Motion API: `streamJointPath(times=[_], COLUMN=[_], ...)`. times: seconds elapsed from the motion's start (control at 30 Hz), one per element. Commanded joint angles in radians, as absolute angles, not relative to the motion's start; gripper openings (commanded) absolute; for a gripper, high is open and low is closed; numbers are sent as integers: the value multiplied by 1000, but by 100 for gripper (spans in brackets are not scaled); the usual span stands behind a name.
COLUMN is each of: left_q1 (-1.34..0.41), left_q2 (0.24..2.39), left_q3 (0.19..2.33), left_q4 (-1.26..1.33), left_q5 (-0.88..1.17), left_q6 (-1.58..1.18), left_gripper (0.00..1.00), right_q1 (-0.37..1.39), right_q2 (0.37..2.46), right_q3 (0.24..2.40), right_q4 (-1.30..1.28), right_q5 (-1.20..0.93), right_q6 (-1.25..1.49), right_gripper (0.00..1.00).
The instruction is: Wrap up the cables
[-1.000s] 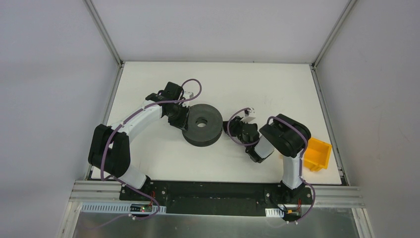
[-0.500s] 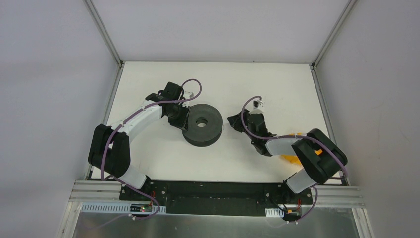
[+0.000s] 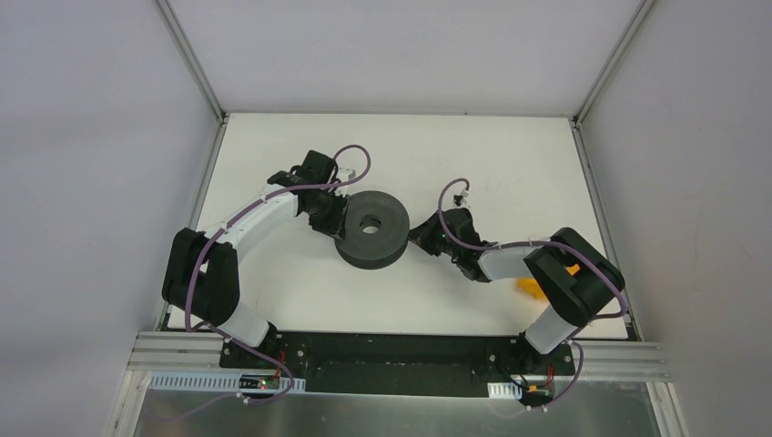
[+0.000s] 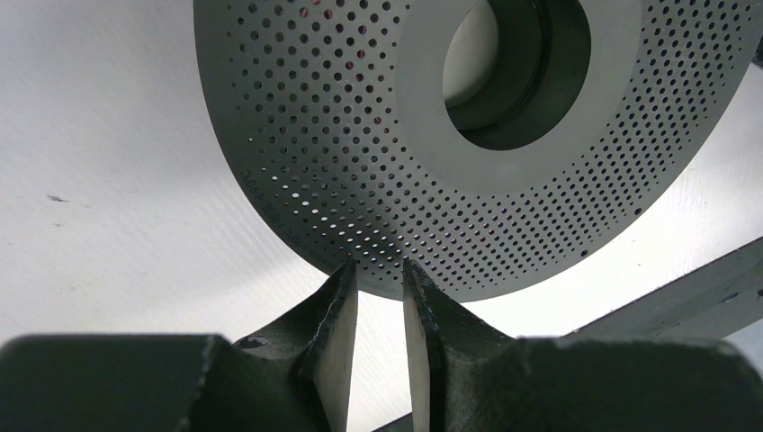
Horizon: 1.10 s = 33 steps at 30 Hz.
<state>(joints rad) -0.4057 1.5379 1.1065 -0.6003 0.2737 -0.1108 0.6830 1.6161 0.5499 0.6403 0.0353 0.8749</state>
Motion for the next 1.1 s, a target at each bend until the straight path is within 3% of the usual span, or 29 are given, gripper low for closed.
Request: streamJointPath(times=[0.0, 0.47, 0.73, 1.07], left_q1=[-407, -407, -407, -407], left_q2=[1520, 1531, 1534, 1540], left_q3=[1121, 1120, 1119, 1121], left_q4=[-627, -629, -628, -627], left_q5=[262, 265, 262, 270], left_q6=[-91, -91, -92, -94], left_gripper=[24, 24, 24, 24], right_q1=[688, 641, 635, 617], right_q2=[1658, 1742, 1826, 1917], right_q3=[593, 700, 793, 827], right_q4=[659, 526, 508, 667], right_q5=[16, 178, 175, 51], right_q6=[931, 631, 561, 522], right_gripper=[18, 20, 21, 21])
